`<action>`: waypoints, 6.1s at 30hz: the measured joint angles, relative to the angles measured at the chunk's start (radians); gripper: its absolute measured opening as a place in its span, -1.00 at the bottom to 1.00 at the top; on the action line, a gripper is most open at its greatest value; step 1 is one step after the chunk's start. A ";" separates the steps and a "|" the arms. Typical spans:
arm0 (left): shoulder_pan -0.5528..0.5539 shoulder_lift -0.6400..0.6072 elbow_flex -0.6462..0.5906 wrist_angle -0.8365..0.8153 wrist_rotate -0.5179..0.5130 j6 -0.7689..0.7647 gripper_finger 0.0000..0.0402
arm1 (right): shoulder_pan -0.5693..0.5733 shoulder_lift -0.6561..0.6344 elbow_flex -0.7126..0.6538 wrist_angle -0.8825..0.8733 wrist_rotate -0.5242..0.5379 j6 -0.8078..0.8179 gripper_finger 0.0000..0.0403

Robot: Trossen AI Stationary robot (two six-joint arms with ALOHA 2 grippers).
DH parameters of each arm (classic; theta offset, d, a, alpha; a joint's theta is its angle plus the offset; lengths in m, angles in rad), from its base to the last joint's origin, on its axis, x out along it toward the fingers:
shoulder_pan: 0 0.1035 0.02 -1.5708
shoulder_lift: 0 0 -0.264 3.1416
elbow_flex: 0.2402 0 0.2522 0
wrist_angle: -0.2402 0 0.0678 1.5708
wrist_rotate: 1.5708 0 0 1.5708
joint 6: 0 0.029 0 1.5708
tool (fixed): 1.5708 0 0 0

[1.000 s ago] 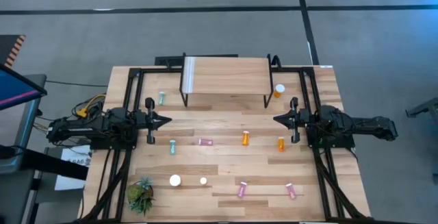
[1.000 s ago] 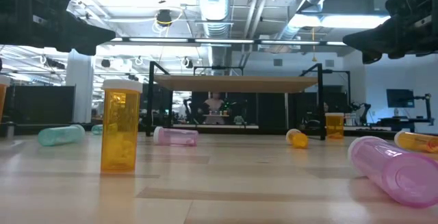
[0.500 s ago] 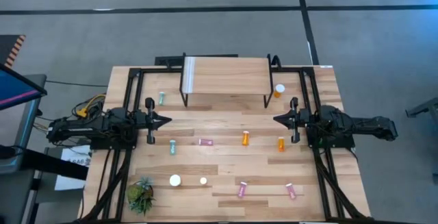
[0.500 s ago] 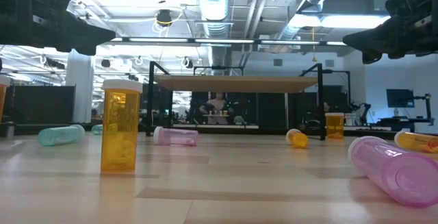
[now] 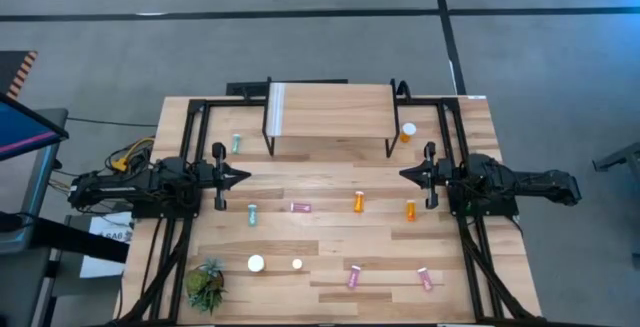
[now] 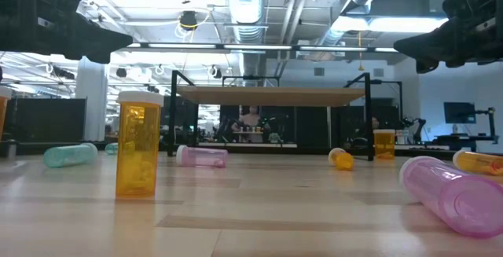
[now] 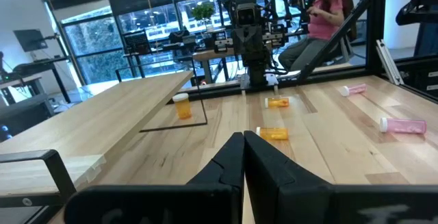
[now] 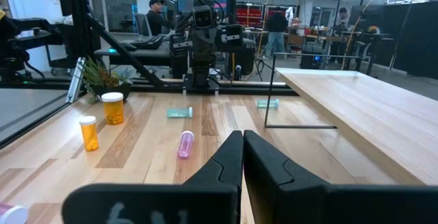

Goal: Pick and place medicine bottles onto shelf by color

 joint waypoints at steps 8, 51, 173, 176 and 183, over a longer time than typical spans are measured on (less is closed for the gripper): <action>0.000 0.000 0.000 0.000 0.000 0.000 -1.00 | 0.000 0.000 0.000 0.000 0.000 0.000 -0.83; 0.000 0.000 0.000 0.000 0.000 0.000 -1.00 | 0.008 0.000 0.022 0.534 0.077 0.173 -0.83; 0.000 0.000 0.000 0.000 0.003 0.000 -1.00 | -0.809 1.188 0.629 -0.444 0.000 0.286 0.21; 0.000 0.000 0.000 0.000 0.003 0.000 -1.00 | -0.810 1.188 0.629 -0.447 0.000 0.286 0.21; 0.000 0.000 0.000 0.000 0.003 0.000 -1.00 | -0.787 1.188 0.629 -0.446 0.001 0.271 0.22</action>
